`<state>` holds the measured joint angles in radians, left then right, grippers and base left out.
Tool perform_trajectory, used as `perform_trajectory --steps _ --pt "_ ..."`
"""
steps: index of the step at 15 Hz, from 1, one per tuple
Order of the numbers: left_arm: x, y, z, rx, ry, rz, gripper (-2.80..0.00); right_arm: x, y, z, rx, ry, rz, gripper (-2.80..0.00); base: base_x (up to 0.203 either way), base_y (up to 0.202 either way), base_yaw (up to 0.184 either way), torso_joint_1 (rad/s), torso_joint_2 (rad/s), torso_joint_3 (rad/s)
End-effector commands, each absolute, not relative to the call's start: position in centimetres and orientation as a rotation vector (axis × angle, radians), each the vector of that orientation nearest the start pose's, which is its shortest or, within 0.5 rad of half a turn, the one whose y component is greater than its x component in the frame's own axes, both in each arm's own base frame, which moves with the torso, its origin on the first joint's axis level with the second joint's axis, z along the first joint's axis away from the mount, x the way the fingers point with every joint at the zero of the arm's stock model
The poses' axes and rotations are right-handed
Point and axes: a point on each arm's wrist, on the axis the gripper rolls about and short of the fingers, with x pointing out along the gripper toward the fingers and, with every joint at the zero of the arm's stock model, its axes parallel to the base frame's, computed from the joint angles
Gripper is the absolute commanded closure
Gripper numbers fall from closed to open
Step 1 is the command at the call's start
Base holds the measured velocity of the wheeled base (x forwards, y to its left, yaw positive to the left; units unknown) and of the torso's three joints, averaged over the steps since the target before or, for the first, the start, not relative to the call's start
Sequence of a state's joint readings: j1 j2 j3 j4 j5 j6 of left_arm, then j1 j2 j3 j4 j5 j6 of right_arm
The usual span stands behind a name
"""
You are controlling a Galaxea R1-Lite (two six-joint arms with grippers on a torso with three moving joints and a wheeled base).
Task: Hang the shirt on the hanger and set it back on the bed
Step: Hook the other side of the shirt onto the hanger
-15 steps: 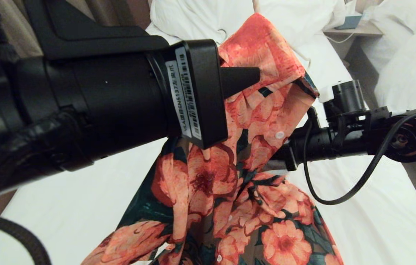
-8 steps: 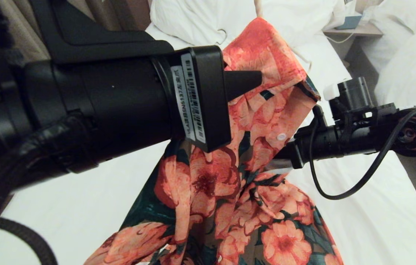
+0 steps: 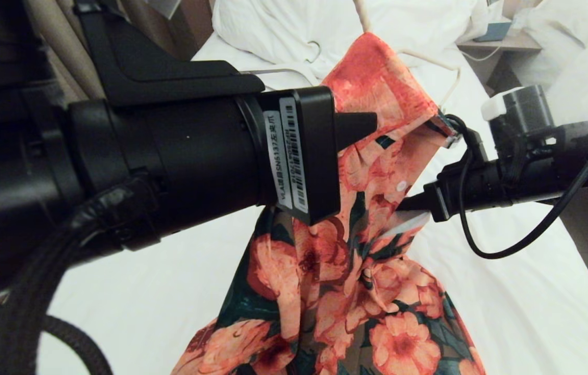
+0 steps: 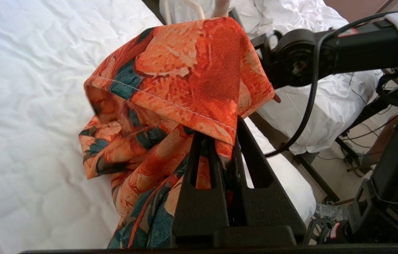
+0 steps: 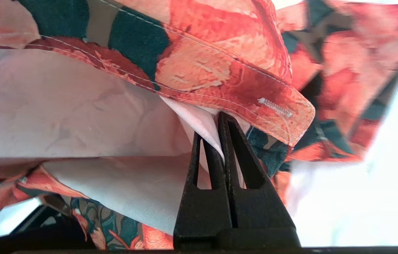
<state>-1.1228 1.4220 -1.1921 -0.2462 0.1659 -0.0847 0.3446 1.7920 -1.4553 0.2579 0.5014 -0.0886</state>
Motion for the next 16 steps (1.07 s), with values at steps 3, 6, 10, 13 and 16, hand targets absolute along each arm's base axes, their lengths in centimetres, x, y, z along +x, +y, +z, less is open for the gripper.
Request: perform_trajectory --steps 3,6,10,13,16 --pt "11.0 -22.2 33.0 -0.086 0.034 -0.958 0.00 30.9 11.0 26.4 0.008 0.550 0.802 0.00 0.000 0.000 0.000 0.000 0.00 0.000" --pt "11.2 -22.5 33.1 -0.103 0.043 -0.955 0.00 30.3 10.5 26.1 0.023 0.573 0.788 0.00 0.000 0.000 0.000 0.000 0.00 0.000" --pt "11.4 -22.7 33.6 -0.153 0.045 -0.947 0.00 29.7 10.4 24.8 0.023 0.618 0.793 0.00 0.000 0.000 0.000 0.000 0.00 0.000" --pt "12.0 -22.7 34.1 -0.182 0.040 -0.902 0.00 29.3 11.3 23.5 0.016 0.646 0.823 0.00 0.000 0.000 0.000 0.000 0.00 0.000" --pt "12.5 -22.6 34.3 -0.207 0.030 -0.879 0.00 28.7 11.9 23.2 0.016 0.607 0.841 0.00 0.000 0.000 0.000 0.000 0.00 0.000"
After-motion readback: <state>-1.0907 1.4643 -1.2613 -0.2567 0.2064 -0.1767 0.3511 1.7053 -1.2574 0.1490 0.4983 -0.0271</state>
